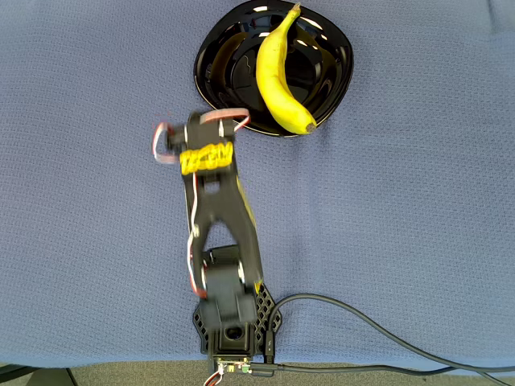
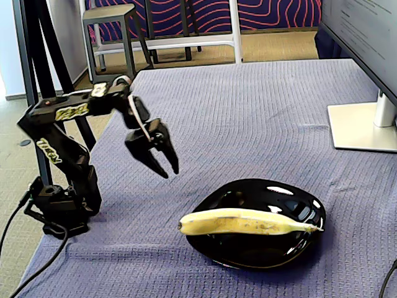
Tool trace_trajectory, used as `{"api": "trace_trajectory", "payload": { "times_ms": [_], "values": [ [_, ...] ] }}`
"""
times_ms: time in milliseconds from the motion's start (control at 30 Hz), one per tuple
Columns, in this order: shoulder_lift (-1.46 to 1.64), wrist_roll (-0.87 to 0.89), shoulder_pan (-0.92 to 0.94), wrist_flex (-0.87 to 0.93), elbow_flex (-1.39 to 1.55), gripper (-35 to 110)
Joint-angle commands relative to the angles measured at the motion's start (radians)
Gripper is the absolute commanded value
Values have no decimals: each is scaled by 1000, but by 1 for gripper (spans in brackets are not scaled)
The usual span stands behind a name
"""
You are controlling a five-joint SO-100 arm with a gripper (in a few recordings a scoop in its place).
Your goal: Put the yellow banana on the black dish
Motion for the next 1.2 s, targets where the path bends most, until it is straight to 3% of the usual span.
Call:
{"api": "trace_trajectory", "payload": {
  "times_ms": [0, 333, 600, 1167],
  "values": [
    [272, -143, -8, -112, 262, 0],
    [635, -206, 48, -77, 609, 0],
    [753, -198, 9, 57, 624, 0],
    [799, -175, 25, 92, 635, 0]
  ]
}}
